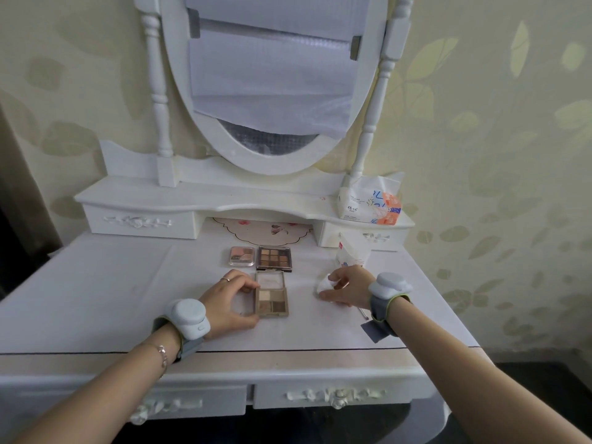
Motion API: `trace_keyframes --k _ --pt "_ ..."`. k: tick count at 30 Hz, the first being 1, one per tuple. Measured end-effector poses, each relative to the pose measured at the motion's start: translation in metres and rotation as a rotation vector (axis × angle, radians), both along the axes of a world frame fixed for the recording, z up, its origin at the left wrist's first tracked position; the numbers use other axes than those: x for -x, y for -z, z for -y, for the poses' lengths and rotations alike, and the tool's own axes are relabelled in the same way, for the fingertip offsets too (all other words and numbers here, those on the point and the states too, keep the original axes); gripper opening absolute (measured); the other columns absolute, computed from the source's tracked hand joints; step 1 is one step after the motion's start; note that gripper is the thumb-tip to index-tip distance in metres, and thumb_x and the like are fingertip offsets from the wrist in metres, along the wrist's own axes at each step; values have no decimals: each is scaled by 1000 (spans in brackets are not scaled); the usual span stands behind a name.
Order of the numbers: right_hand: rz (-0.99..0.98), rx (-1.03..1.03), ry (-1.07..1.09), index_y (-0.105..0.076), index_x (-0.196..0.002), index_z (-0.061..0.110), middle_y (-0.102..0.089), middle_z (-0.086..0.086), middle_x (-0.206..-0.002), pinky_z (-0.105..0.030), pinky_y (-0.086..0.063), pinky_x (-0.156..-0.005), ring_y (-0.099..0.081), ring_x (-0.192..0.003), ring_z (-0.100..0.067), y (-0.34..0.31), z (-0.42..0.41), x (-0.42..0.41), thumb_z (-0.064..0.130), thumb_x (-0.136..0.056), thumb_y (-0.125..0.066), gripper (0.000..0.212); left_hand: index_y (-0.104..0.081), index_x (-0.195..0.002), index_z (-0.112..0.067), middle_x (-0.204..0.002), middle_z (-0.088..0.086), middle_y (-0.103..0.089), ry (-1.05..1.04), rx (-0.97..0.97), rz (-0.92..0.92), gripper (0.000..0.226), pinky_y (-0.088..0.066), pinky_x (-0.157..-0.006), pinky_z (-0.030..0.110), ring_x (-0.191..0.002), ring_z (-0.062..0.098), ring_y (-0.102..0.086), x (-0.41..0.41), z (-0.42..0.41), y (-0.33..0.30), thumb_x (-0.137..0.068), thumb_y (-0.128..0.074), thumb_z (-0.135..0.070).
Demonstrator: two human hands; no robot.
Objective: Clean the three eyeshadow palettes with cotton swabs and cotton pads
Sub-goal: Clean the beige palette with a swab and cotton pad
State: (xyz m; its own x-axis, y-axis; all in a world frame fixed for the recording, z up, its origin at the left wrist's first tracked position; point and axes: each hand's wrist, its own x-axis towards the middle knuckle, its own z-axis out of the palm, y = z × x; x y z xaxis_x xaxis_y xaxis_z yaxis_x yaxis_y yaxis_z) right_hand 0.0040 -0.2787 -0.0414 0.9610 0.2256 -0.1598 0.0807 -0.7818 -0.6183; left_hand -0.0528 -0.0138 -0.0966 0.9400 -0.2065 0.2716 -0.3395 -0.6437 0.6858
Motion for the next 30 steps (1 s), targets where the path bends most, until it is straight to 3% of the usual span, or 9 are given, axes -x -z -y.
trace_keyframes --k 3,6,9,12,16,19,25,27,30 --pt "1 39 -6 -58 -114 10 -57 6 -75 -18 -40 -60 -50 -57 -7 -2 0 0 41 -73 -76 54 -50 -102 -35 -109 -17 -47 -3 -2 -8 56 -34 -89 1 -104 -10 -46 0 0 0 -50 -59 -55" --pt "-2 53 7 -66 -82 9 -62 -3 -72 -26 -39 -63 -46 -56 -17 -7 -3 1 51 -82 -61 42 -45 -98 -44 -110 -18 -46 -3 0 -14 51 -35 -91 3 -105 -9 -46 0 0 0 -50 -59 -56" --pt "-46 -48 81 -65 -77 3 -64 -9 -73 -27 -38 -57 -45 -55 -21 -10 -8 0 37 -95 -45 43 -47 -99 -42 -109 -19 -45 5 3 -15 52 -34 -90 1 -105 -11 -45 1 0 -1 -50 -60 -55" --pt "-20 -5 37 -63 -69 8 -63 -6 -68 -24 -38 -55 -45 -51 -15 -9 -8 -2 19 -92 -47 30 -55 -106 -27 -107 -17 -46 -3 3 3 63 -34 -90 1 -106 -8 -44 -1 0 1 -50 -59 -55" --pt "-23 -54 41 -69 -77 5 -64 -2 -66 -22 -48 -61 -54 -54 -12 -11 -6 -4 14 -85 -57 18 -52 -103 -34 -109 -15 -47 0 13 -12 58 -35 -91 3 -106 -8 -46 -1 0 1 -50 -60 -55" --pt "0 -39 69 -67 -75 8 -66 -3 -66 -30 -56 -68 -61 -60 -17 -9 -6 -8 15 -83 -59 13 -50 -102 -35 -110 -18 -46 -1 20 -20 57 -35 -91 2 -106 -9 -45 0 0 0 -50 -60 -55" --pt "138 329 22 -51 -64 30 -68 5 -85 -35 -54 -84 -68 -74 -19 -27 -18 -13 23 -85 -52 22 -51 -106 -29 -108 -21 -44 2 -1 -37 64 -33 -88 0 -103 -15 -44 1 0 -1 -49 -60 -56" --pt "174 318 -6 -53 -65 29 -68 6 -88 -34 -56 -81 -66 -69 -17 -36 -27 -13 23 -86 -51 22 -50 -106 -31 -108 -22 -43 2 -8 -48 63 -32 -86 -1 -102 -18 -43 1 0 -2 -49 -59 -57" --pt "130 127 -80 -64 -77 20 -71 1 -76 -28 -55 -66 -61 -52 -8 -40 -43 -5 19 -86 -54 13 -49 -105 -31 -107 -23 -43 -8 -13 -55 63 -32 -86 -1 -102 -18 -43 1 0 -3 -49 -58 -57"
